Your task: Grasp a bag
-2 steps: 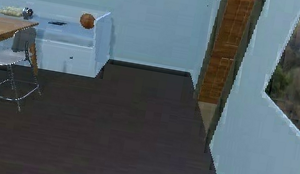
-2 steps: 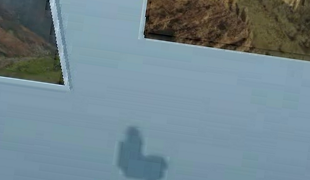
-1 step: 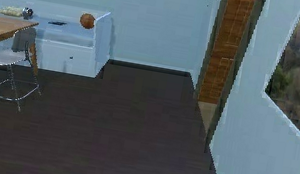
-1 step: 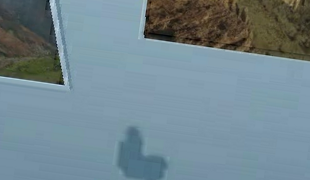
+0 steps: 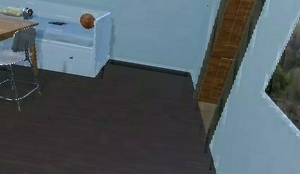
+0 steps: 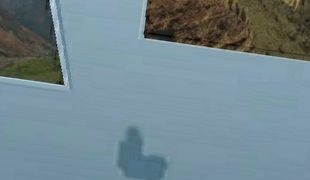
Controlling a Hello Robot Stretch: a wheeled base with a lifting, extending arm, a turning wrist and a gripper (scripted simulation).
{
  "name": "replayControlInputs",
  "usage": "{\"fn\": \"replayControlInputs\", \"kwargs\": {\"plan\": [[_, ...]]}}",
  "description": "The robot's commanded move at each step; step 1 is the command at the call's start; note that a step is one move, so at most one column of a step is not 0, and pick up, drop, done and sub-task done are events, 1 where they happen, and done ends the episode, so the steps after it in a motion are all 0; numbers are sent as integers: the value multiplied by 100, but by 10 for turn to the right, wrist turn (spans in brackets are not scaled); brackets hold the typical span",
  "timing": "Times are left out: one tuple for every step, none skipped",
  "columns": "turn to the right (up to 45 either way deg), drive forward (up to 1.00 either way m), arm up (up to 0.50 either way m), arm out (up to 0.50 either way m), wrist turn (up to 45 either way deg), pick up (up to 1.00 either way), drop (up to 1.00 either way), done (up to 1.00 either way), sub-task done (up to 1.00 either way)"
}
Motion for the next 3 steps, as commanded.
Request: {"fn": "replayControlInputs", "kwargs": {"plan": [[0, 0, 0, 0, 450, 0, 0, 0, 0], [0, 0, 0, 0, 450, 0, 0, 0, 0], [0, 0, 0, 0, 450, 0, 0, 0, 0]]}}
